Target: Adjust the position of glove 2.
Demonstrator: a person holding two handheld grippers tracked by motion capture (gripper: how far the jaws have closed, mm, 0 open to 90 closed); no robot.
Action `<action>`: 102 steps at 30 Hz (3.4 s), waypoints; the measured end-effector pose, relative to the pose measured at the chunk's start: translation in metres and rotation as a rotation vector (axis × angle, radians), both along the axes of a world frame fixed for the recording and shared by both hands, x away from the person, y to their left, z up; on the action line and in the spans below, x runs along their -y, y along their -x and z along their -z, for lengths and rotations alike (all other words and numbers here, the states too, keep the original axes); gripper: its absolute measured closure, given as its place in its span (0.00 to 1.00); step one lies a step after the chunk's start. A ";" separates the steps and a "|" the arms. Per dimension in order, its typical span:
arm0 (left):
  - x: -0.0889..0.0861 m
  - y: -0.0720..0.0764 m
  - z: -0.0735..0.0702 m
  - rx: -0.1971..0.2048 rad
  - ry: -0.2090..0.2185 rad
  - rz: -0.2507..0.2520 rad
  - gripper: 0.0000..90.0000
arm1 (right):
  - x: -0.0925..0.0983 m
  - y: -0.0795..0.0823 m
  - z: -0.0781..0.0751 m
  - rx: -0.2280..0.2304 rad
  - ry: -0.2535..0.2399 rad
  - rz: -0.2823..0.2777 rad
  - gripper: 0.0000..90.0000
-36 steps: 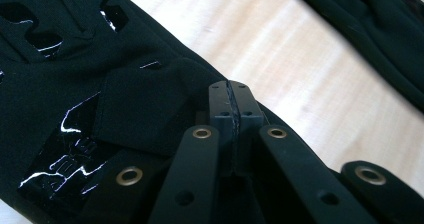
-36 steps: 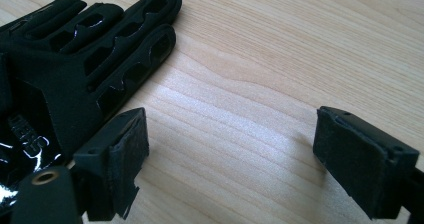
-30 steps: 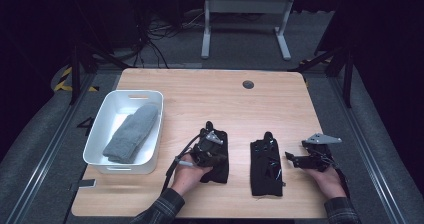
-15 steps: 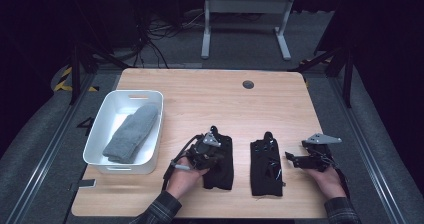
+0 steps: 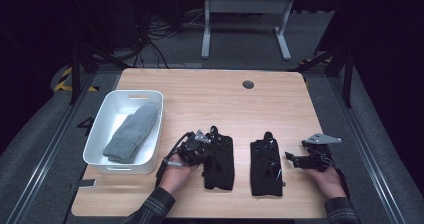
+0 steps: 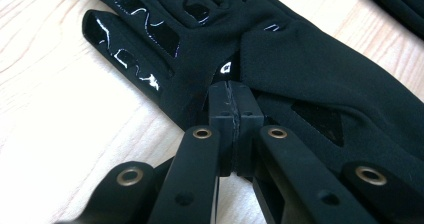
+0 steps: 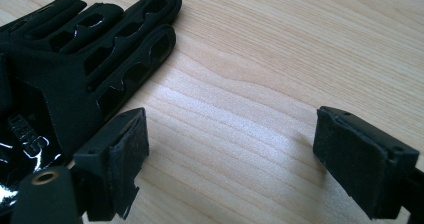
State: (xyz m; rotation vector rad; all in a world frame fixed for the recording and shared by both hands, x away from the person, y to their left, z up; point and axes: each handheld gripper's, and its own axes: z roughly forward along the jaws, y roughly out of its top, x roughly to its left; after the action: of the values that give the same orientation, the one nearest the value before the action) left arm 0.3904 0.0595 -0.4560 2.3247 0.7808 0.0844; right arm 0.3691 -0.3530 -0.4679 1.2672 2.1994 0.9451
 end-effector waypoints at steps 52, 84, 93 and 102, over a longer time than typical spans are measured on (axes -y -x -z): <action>0.024 0.002 0.007 0.023 0.075 -0.066 0.96 | -0.002 0.002 -0.003 -0.022 0.013 -0.020 0.21; 0.008 -0.008 0.001 -0.070 0.226 -0.095 0.97 | -0.044 0.021 -0.013 -0.128 -0.055 -0.363 1.00; 0.005 -0.006 -0.007 -0.084 0.295 -0.080 0.97 | -0.054 0.020 -0.013 -0.125 -0.045 -0.383 1.00; -0.002 -0.007 -0.021 -0.113 0.385 -0.046 0.97 | -0.064 0.016 -0.013 -0.130 -0.054 -0.397 1.00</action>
State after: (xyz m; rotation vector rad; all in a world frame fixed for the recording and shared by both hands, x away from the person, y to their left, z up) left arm 0.3971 0.0612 -0.4345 1.9596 0.8254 -0.1658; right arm 0.3528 -0.2889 -0.4553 0.9519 2.6038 1.0988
